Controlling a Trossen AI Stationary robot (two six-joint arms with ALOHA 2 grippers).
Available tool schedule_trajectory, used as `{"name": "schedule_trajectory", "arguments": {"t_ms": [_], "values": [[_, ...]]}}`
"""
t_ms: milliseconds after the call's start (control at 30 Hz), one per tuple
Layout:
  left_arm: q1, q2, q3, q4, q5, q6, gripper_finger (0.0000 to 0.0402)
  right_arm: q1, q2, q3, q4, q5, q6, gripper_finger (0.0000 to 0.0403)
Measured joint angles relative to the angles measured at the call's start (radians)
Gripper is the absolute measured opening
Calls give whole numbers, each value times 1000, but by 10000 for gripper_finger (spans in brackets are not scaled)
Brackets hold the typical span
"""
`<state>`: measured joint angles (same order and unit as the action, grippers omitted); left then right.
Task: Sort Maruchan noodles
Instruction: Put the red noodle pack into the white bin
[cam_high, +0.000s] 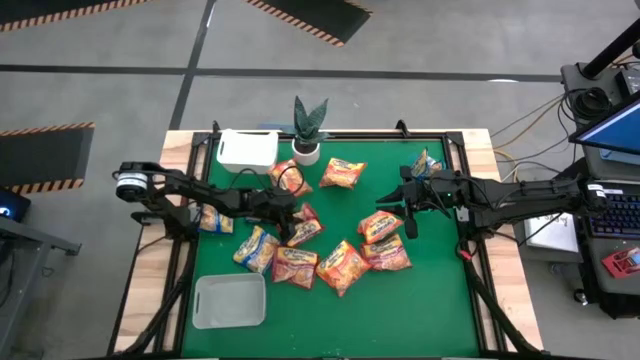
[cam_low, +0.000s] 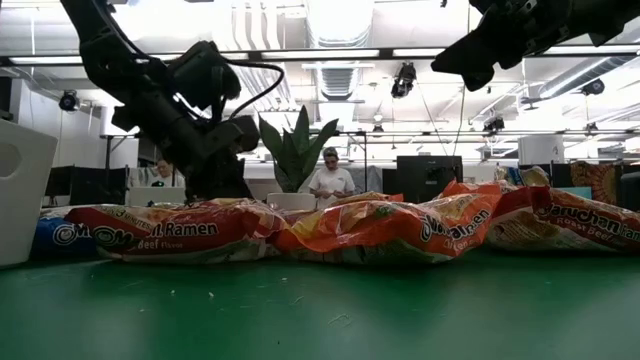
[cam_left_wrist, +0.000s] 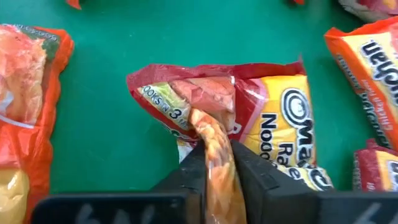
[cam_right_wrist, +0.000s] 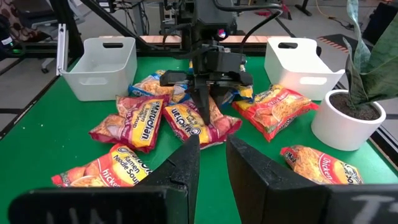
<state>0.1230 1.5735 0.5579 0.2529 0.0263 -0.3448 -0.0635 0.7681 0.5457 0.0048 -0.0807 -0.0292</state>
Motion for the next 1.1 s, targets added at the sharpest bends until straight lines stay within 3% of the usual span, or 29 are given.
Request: {"name": "schedule_trajectory", "arguments": {"t_ms": [267, 500, 600, 833, 933, 1100], "values": [[0, -110, 43, -99, 8, 57, 19, 0, 0, 0, 0, 0, 0, 67], [0, -267, 178, -411, -124, 171, 19, 0, 0, 0, 0, 0, 0, 67], [0, -322, 245, -604, -272, 214, 19, 0, 0, 0, 0, 0, 3, 70], [26, -370, 411, -1070, -800, 188, 28, 0, 0, 0, 0, 0, 3, 68], [75, -364, 456, -1189, -1011, 136, 22, 0, 0, 0, 0, 0, 2, 64], [224, -356, 456, -1184, -1048, 143, 18, 0, 0, 0, 0, 0, 3, 66]]}}
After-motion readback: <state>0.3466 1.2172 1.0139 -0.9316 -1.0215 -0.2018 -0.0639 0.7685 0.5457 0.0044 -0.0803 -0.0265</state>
